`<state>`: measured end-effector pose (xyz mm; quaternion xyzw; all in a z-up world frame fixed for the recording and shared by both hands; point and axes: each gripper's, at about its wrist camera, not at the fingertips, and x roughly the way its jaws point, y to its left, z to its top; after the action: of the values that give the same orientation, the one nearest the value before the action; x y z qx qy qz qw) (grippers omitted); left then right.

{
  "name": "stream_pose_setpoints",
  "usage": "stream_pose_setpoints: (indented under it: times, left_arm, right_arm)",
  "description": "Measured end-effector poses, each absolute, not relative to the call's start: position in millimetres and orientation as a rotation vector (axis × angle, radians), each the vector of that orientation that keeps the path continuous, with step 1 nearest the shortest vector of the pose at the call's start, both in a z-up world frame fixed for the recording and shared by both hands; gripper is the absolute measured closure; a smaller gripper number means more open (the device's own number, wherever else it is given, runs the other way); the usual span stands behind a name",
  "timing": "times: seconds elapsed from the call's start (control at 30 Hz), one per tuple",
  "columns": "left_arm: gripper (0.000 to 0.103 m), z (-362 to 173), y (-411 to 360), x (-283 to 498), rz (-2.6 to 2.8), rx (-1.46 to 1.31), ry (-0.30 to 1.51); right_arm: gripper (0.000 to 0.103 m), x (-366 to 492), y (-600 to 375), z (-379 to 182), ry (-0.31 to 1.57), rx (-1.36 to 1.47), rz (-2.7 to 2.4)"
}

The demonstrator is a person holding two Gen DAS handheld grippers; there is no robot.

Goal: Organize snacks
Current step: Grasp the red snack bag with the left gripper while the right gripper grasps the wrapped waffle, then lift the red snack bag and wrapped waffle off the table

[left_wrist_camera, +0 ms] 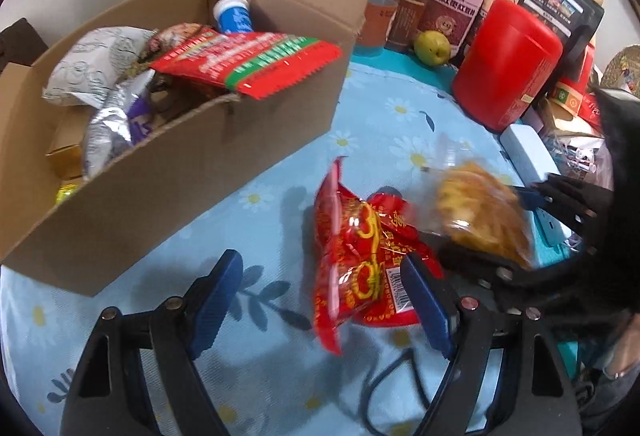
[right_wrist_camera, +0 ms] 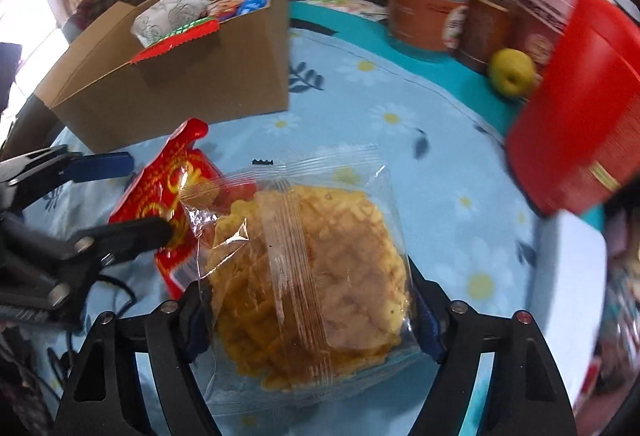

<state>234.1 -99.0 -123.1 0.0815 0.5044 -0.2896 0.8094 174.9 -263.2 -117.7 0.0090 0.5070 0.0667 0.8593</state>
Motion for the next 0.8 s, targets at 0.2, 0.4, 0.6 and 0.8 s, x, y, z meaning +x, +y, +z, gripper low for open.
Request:
stream_pose_setpoints:
  times: [0.2, 0.4, 0.6, 0.8]
  left_arm:
    - [0.023, -136.7, -107.8, 240.1, -0.630, 0.178, 1.096]
    - [0.062, -136.4, -108.5, 235.9, -0.656, 0.177, 1.069]
    - [0.065, -132.7, -105.5, 219.9, -0.678, 0.218, 1.070]
    - [0.065, -125.1, -88.1, 191.0, -0.696, 0.214, 1.095]
  right_arm:
    - [0.024, 146.7, -269.7, -111.5, 1.035, 0.035, 0.069]
    - [0.024, 136.7, -266.9, -106.7, 1.017, 0.043, 0.033]
    - [0.024, 122.7, -260.4, -99.8, 0.999, 0.056, 0.020]
    - [0.024, 100.5, -239.4, -87.0, 0.956, 0.046, 0.062]
